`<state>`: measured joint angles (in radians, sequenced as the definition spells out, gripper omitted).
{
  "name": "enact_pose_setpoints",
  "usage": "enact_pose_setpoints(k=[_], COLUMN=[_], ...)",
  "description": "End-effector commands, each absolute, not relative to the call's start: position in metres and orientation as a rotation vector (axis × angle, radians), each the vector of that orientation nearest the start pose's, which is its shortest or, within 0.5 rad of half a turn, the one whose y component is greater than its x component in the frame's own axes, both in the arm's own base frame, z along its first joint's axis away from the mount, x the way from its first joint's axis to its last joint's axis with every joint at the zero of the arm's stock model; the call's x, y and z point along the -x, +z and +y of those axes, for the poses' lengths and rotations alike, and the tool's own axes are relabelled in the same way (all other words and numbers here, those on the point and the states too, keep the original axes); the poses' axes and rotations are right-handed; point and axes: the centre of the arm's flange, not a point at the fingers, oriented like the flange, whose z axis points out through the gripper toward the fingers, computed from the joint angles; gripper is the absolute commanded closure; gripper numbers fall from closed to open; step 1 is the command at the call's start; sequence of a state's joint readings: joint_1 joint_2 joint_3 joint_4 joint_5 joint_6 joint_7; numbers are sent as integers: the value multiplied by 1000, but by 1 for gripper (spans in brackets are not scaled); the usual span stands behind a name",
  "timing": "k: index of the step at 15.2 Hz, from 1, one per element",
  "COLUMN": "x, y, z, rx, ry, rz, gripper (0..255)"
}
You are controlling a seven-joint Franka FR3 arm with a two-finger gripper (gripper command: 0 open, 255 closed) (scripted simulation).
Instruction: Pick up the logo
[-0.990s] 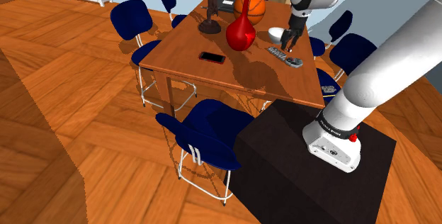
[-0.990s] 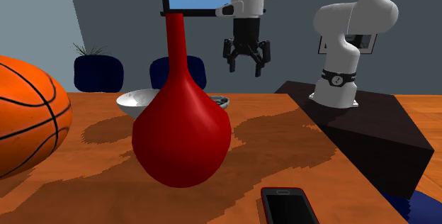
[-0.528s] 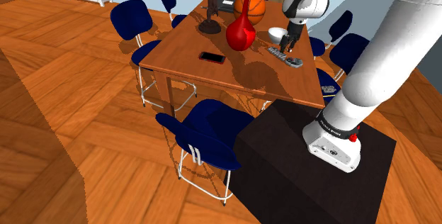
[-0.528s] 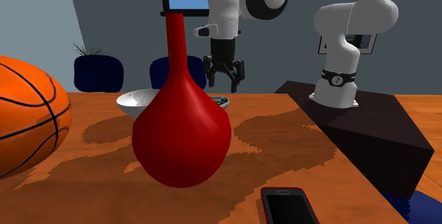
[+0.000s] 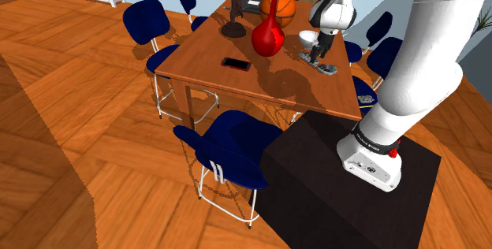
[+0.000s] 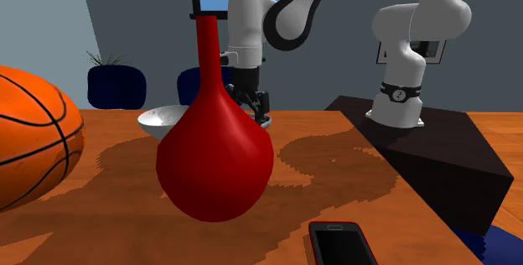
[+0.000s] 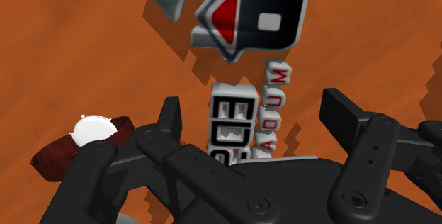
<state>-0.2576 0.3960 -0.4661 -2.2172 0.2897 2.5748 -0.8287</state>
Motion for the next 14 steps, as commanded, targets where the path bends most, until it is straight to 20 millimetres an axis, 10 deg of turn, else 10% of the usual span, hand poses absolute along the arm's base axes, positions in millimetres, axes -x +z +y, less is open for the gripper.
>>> enact_pose_setpoints(k=[1, 5, 6, 14], x=[-408, -408, -408, -408], y=[205, 192, 191, 191], z=[-371, -371, -371, -372], rx=[3165, 3165, 3165, 3165], ry=[-6, -6, -6, -6], rz=[169, 169, 169, 169], gripper=[0, 0, 255, 255])
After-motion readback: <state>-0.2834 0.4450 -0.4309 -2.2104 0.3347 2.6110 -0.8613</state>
